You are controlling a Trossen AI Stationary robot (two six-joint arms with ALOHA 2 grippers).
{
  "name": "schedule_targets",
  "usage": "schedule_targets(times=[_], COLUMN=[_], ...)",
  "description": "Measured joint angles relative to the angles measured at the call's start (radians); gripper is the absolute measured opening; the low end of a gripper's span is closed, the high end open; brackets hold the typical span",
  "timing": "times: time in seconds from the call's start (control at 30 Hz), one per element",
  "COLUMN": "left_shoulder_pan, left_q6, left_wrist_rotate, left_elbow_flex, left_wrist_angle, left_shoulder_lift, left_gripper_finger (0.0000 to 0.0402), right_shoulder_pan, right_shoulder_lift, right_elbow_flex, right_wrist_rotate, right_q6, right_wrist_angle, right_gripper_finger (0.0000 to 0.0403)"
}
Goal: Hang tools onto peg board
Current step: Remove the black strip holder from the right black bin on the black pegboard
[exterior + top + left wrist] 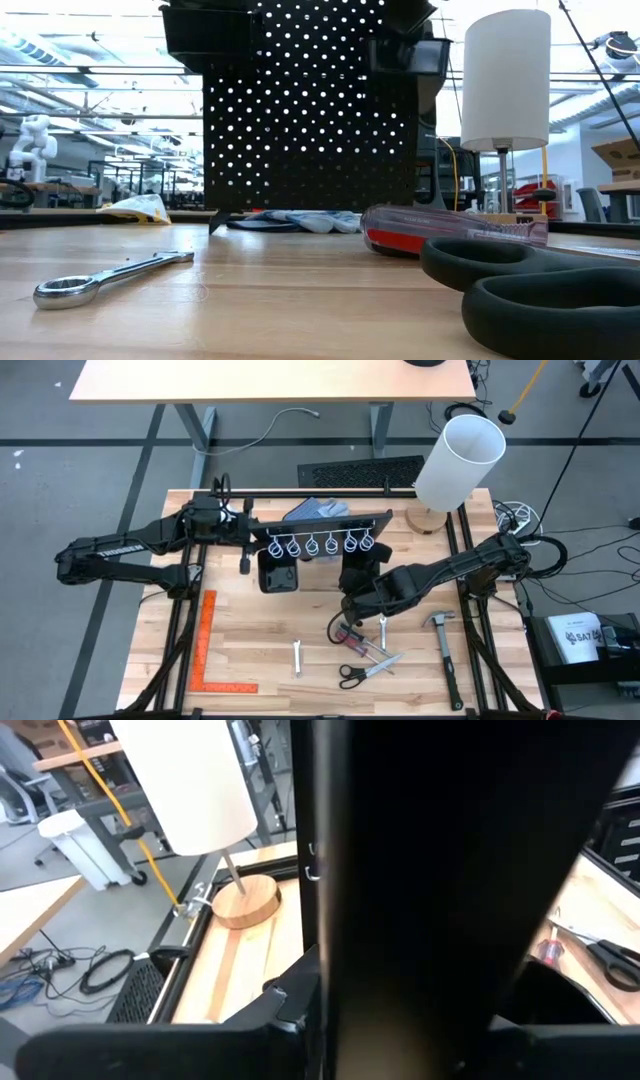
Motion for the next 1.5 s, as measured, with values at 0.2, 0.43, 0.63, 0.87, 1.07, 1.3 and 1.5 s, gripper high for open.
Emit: schedule_targets(times=[0.2, 0.43, 0.63, 0.87, 1.07, 1.3, 1.5], left_shoulder_pan=[0.000, 0.000, 0.000, 0.000, 0.000, 0.000, 0.001], left_q6=[-0.012, -0.017, -0.021, -0.029, -0.043, -0.050, -0.070], left_wrist_rotate=[0.000, 0.000, 0.000, 0.000, 0.000, -0.001, -0.004], left_elbow_flex=[0.000, 0.002, 0.002, 0.002, 0.002, 0.002, 0.003], left_wrist_angle=[0.031, 0.041, 0.038, 0.039, 0.038, 0.032, 0.031], left_shoulder_lift=[-0.001, -0.011, -0.012, -0.012, -0.012, -0.013, -0.013], left_gripper_finger=[0.0087, 0.0087, 0.0088, 0.0088, 0.0088, 0.0088, 0.0088], right_shoulder_pan=[0.000, 0.013, 0.045, 0.071, 0.090, 0.090, 0.091], right_shoulder_lift=[0.000, 0.000, 0.000, -0.001, -0.001, 0.002, 0.006], right_elbow_flex=[0.030, 0.059, 0.117, 0.167, 0.169, 0.169, 0.169], right_wrist_rotate=[0.000, -0.020, -0.055, -0.060, -0.110, -0.219, -0.330], right_q6=[-0.030, -0.055, -0.092, -0.113, -0.103, -0.073, -0.052], right_wrist_angle=[-0.001, -0.007, -0.003, -0.010, -0.011, -0.013, -0.015], right_gripper_finger=[0.0097, 0.0097, 0.0097, 0.0097, 0.0097, 0.0097, 0.0097])
